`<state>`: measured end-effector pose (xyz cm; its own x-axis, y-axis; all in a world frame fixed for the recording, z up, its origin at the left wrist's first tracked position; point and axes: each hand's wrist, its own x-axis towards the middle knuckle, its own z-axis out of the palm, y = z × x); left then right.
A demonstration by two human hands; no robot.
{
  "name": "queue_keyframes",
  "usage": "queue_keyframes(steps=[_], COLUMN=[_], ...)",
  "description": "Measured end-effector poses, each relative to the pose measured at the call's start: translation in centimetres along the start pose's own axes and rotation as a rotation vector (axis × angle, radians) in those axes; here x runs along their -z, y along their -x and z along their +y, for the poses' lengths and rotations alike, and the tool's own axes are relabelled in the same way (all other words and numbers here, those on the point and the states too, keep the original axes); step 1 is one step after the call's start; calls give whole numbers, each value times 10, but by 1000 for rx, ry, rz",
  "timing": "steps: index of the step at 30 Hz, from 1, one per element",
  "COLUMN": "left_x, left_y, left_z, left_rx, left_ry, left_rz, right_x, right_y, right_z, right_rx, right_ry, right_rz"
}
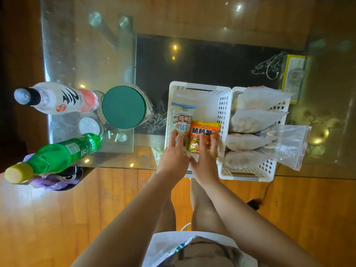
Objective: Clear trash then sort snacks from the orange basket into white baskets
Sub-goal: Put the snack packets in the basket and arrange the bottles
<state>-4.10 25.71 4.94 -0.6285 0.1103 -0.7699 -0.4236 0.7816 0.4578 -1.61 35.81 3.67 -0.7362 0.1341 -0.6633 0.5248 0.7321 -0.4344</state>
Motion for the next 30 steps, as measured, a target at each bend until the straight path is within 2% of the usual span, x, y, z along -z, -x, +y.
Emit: queue_keyframes(steps=[5, 10, 14, 17, 20, 25, 30], left_x=[7, 22, 39, 56, 82, 135, 172], left_y=[0, -2, 10, 31, 60, 113, 139], left_z=[-4, -2, 4, 8, 9, -16, -65], left_rx=[-7, 0, 19, 42, -3, -38, 105], left_ry=[-44, -41, -27, 44, 98, 264, 228], left_rz=[-90, -188, -165, -69, 67, 467, 758], right_x=[-1, 14, 30, 42, 52, 58, 61], right_y=[-16, -26, -27, -19, -6, 11, 17], right_z=[-1, 3, -2, -19, -42, -87, -136], right_rx=[-53, -100, -129, -104, 4, 208, 341], right_ry=[-104, -176, -122, -141, -194, -128, -85], right_rz=[-14, -125, -225, -188, -130, -180, -195])
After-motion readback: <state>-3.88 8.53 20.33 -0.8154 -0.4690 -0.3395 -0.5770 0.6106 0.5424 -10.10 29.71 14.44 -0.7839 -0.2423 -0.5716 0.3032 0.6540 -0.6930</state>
